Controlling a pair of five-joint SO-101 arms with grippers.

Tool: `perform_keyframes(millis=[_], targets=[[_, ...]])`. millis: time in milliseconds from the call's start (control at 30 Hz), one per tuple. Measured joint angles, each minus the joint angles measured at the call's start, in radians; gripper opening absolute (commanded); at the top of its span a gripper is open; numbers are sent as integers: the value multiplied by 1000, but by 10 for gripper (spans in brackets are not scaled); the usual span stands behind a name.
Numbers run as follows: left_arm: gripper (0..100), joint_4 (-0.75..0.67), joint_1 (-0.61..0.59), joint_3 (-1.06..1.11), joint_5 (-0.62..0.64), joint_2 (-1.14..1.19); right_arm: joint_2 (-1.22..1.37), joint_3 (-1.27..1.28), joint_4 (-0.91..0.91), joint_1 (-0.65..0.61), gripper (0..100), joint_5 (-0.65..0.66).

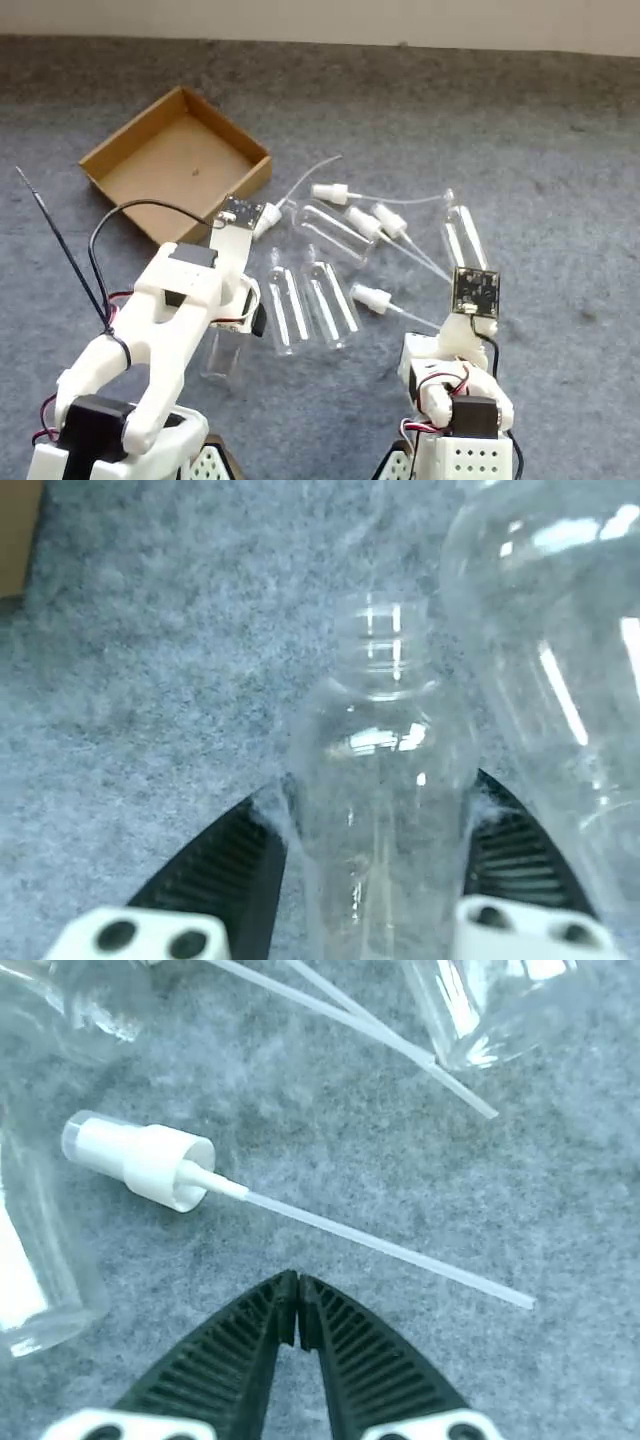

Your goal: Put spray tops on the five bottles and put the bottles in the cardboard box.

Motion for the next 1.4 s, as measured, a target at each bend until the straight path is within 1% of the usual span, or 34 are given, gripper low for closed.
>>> perform_keyframes(millis=[267,333,400,533,600,800,900,1000,1167,1233,1300,1400], targets=[[152,0,-72,0,0,0,0,0,0,0,4,0],[152,6,-83,-6,-20,0,0,0,0,0,4,0],[149,58,-84,-41,-98,0,0,0,0,0,4,0],[147,221,-83,-160,-304,0,0,0,0,0,4,0],[147,290,-83,-216,-356,0,0,0,0,0,4,0],[147,446,-83,-384,-370,0,0,0,0,0,4,0],[147,532,-77,-445,-370,-18,0,0,-34,0,4,0],[147,578,-29,-454,-370,-117,0,0,-92,0,5,0],[147,592,38,-427,-370,-374,0,0,-130,3,34,5],[147,592,49,-387,-370,-473,0,0,-130,3,55,81],[147,594,57,-354,-370,-555,0,0,-130,3,60,215],[147,594,57,-327,-370,-611,0,0,-130,3,60,430]])
